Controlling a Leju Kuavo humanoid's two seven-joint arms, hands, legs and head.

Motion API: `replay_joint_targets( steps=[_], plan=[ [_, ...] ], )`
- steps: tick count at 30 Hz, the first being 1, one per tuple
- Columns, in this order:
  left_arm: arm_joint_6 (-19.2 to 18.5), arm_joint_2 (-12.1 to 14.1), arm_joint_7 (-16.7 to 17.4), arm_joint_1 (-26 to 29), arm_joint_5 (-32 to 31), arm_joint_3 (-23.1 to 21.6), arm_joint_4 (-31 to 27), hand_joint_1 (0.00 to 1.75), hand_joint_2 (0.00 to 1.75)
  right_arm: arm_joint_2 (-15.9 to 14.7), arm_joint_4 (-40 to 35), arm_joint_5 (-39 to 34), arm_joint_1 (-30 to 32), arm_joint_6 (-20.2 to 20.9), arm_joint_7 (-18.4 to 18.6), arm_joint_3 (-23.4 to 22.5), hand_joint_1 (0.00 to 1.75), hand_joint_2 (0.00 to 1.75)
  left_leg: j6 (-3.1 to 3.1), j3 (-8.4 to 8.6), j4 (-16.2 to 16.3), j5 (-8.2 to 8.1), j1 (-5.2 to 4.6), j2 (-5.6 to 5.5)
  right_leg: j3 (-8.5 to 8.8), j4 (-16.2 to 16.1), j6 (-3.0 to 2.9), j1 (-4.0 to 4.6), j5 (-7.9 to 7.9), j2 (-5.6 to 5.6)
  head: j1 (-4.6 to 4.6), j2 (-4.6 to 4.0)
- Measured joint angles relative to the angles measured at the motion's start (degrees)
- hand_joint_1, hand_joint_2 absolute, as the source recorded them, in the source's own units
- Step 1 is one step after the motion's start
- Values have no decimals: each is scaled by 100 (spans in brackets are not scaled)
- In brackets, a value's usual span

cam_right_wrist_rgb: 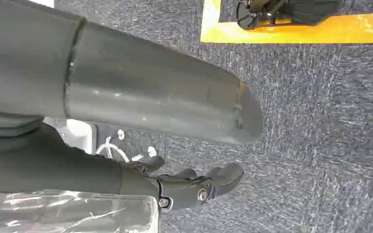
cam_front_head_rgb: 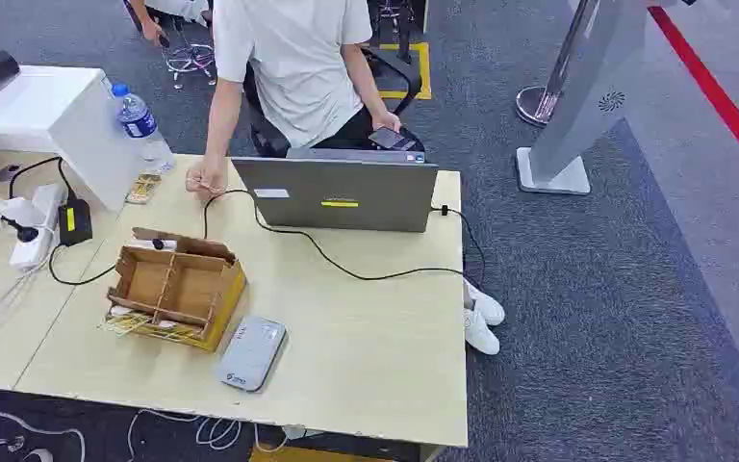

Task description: Pass the card to the sensor for recognition and then transmit it.

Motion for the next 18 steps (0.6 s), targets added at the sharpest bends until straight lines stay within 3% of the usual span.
replay_joint_targets(
  steps=[2,3,6,7,9,11,12,14,16,18],
  plan=[
    [165,90,-57,-219,-1327,-251,-376,0,175,0,0,62,-13,44,-18,0,0,0,-3,1,0,5,-2,-2,7,1,-13,-1,11,-5,0,0],
    [433,145,-68,-285,-1722,-402,-489,0,175,0,0,98,-25,52,-18,0,0,0,-4,3,0,5,-3,6,1,3,-16,-2,13,2,-2,0],
    [2138,537,-43,-372,-3466,-1546,-685,0,175,0,0,265,-40,131,39,24,0,0,-7,3,7,11,5,24,-21,3,-25,6,29,20,-7,0],
    [2581,729,110,-505,-4273,-2016,-595,0,175,0,0,320,-51,153,70,35,0,0,4,-7,7,20,4,7,-19,3,-23,5,27,3,-4,0],
    [3186,1114,856,-911,-6090,-2990,-217,0,175,0,-2,420,-123,212,151,66,0,0,-6,-16,7,32,5,-22,-29,2,-23,5,28,-23,4,0],
    [3346,1385,1834,-1392,-7681,-3847,113,0,175,0,-2,433,-174,225,227,81,0,0,-16,-24,7,41,6,-22,-38,2,-21,5,44,-22,-9,0],
    [3180,1473,2438,-1664,-8410,-4339,247,0,175,2,-2,463,-182,234,247,81,0,0,-9,-28,7,48,5,-21,-40,2,-19,5,49,-20,-9,0],
    [2774,1624,3303,-2288,-9269,-5200,683,0,175,2,-2,540,-186,291,321,85,0,0,-7,-42,8,62,5,-22,-38,4,-15,4,68,-19,-4,0],
    [2756,1716,3689,-2849,-9635,-5926,1274,0,175,11,-6,603,-206,341,356,94,0,0,-8,-52,8,64,3,-4,-45,5,-18,3,79,-2,0,0],
    [2809,1771,3784,-3227,-9708,-6395,1698,0,175,15,-11,641,-214,354,398,101,0,0,-8,-48,8,63,-1,29,-50,6,-14,-1,86,35,0,0]
  ],
)
